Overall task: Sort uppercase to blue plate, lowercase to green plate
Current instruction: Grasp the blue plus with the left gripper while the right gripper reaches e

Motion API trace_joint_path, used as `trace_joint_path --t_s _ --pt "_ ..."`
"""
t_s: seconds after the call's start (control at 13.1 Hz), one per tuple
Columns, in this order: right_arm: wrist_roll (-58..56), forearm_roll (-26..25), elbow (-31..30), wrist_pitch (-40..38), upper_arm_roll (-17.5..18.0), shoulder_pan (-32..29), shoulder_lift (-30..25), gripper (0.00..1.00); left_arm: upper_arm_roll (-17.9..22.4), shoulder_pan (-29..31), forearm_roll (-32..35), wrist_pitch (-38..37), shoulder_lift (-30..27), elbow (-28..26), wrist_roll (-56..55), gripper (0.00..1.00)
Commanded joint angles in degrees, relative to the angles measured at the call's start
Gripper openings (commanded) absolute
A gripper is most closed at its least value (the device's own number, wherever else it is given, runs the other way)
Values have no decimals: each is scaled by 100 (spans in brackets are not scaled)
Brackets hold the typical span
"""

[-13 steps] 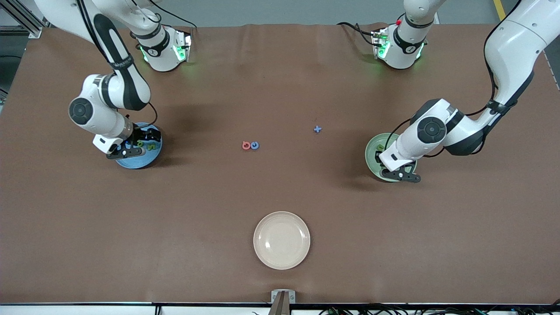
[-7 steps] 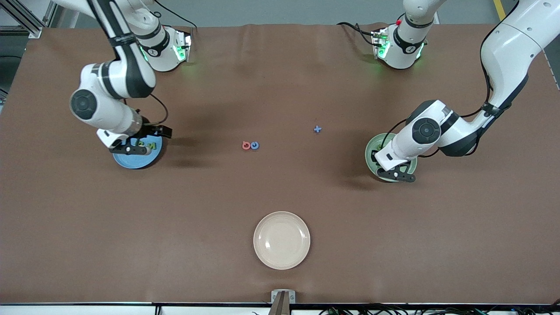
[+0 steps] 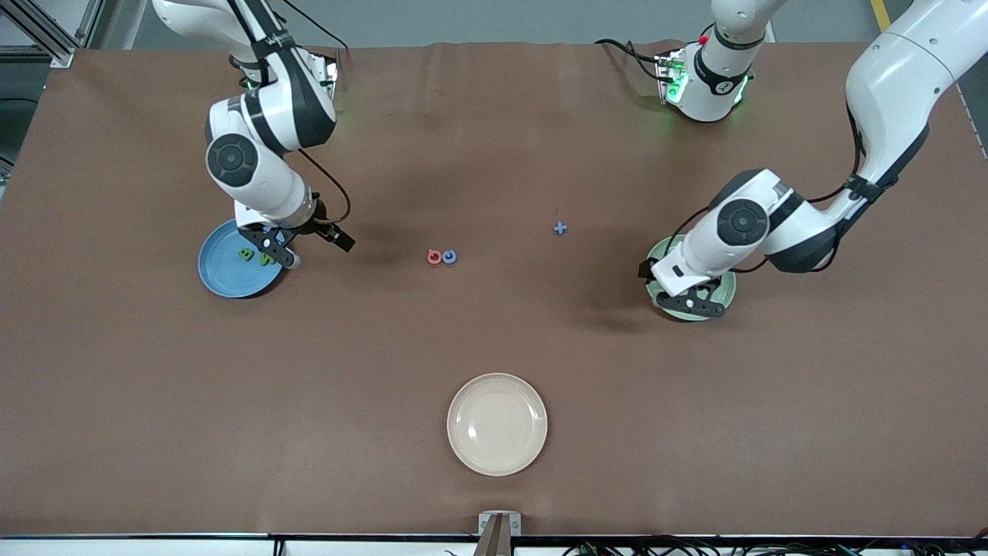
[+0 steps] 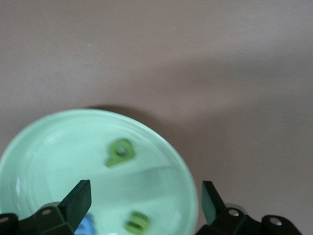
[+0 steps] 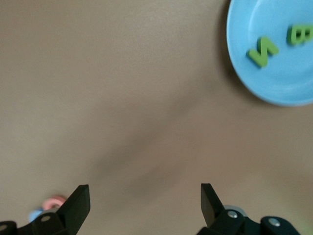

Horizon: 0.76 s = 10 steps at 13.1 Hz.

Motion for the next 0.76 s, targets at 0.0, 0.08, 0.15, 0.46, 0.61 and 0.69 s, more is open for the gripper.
trace_joint_path --t_s 0.0,0.08,0.15,0.46,0.61,0.69 --pt "572 -3 187 28 -50 23 64 100 -565 -75 -145 -373 -169 8 -1045 99" --pt "554 -47 284 -33 -50 32 186 100 -645 -293 -154 -374 -151 -1 -1493 99" --pt "632 -30 293 -17 -50 40 222 100 -637 -573 -259 -347 -125 8 -1958 100" --pt "1223 -12 285 447 -42 583 432 100 -164 -1786 -383 -15 -37 34 -3007 99" --pt "1116 75 302 1052 -42 918 661 100 327 -2357 -374 485 -37 26 -3350 100" --pt "1378 450 320 1317 -42 971 775 100 539 -2604 -365 618 -37 0 -3413 100"
